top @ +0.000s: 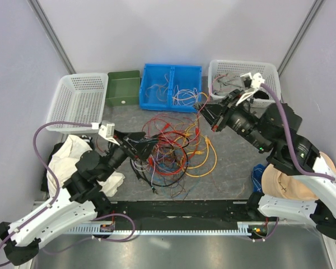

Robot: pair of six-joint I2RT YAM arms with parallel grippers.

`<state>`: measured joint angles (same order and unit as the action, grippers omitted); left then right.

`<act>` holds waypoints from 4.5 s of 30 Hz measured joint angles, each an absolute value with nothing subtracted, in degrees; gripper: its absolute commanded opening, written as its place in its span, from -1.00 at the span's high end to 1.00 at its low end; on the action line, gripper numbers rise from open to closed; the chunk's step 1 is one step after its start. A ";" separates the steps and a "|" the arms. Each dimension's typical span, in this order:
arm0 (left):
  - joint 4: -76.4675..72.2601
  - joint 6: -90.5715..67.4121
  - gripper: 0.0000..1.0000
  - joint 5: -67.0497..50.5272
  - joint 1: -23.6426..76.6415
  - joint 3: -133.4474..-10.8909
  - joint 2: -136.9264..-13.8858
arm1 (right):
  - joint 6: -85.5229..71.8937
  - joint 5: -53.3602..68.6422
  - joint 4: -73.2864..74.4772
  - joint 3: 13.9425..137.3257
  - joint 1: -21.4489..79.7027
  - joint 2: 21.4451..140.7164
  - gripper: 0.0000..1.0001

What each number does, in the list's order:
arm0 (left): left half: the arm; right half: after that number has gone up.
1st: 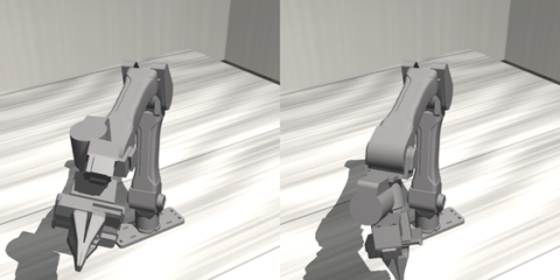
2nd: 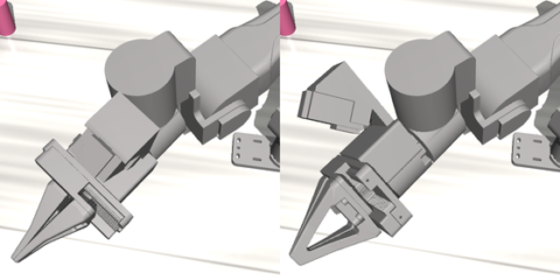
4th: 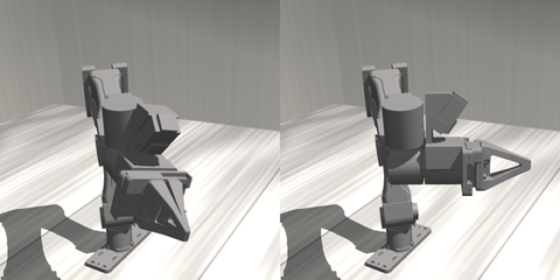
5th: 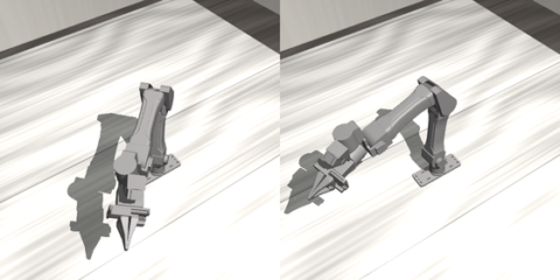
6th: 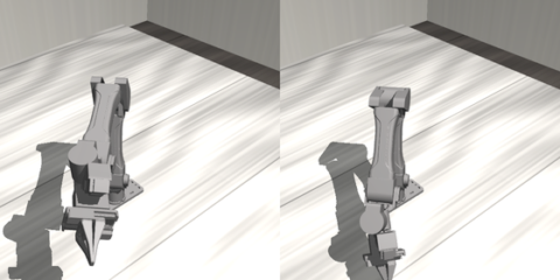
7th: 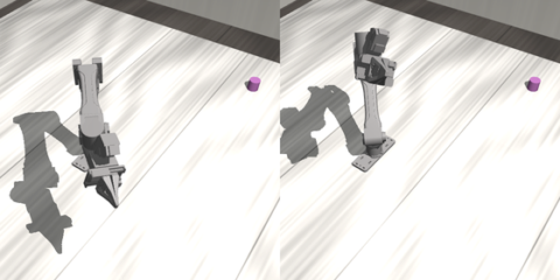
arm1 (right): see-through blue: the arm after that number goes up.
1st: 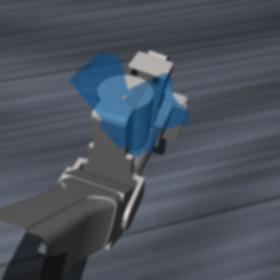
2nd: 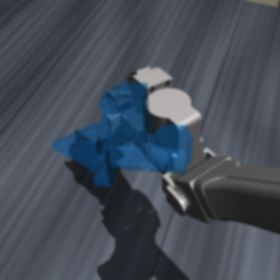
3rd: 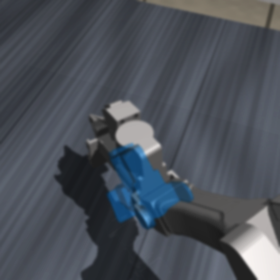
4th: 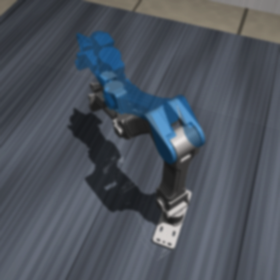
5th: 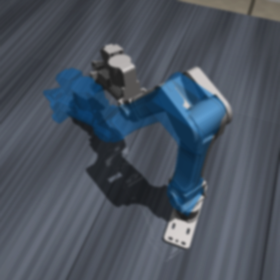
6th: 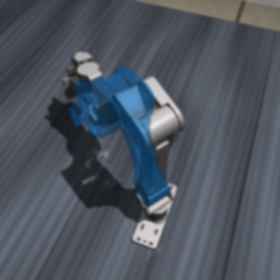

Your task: Untangle the cables

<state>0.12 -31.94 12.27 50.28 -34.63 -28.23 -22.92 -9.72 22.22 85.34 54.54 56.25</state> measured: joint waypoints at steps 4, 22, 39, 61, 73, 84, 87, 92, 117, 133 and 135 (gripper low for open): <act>-11.86 -28.25 -0.87 4.62 50.28 -31.79 -33.10 | -23.35 -8.82 24.88 85.34 54.54 58.19 1.00; -28.58 -18.09 -0.70 -9.26 52.88 -31.48 -54.78 | -25.26 -4.25 29.32 91.33 54.54 56.16 1.00; -10.33 -12.16 0.96 9.63 53.87 -46.33 -53.34 | -25.15 -9.91 32.05 81.73 54.54 42.83 -0.11; 16.08 -4.89 0.96 28.32 53.87 -97.69 -67.00 | -26.37 -19.99 38.61 63.29 54.54 39.48 -0.96; 21.56 -3.64 0.97 29.45 46.54 -111.74 -85.60 | -25.58 -21.58 33.76 59.90 54.54 37.39 -0.95; 24.34 -8.32 0.96 20.84 44.42 -115.63 -83.81 | -23.18 -23.27 11.64 50.46 54.52 48.88 -0.96; 24.36 -9.17 0.96 19.62 44.42 -115.90 -81.91 | -22.87 -23.38 5.15 50.50 54.54 59.05 -0.96; 24.38 -10.04 0.97 17.89 44.42 -115.90 -79.77 | -21.67 -25.02 -2.13 51.03 54.59 68.14 -0.96; 26.22 -10.94 0.97 16.19 44.42 -115.24 -78.26 | -19.90 -29.80 -18.72 44.64 53.01 71.90 -0.40; 26.52 -11.11 0.97 14.44 44.42 -115.35 -78.26 | -20.12 -19.94 -22.00 46.33 53.01 67.40 -0.59; 26.55 -11.33 0.96 14.24 44.42 -115.35 -78.26 | -19.75 -18.68 -22.52 49.10 53.01 71.35 -0.59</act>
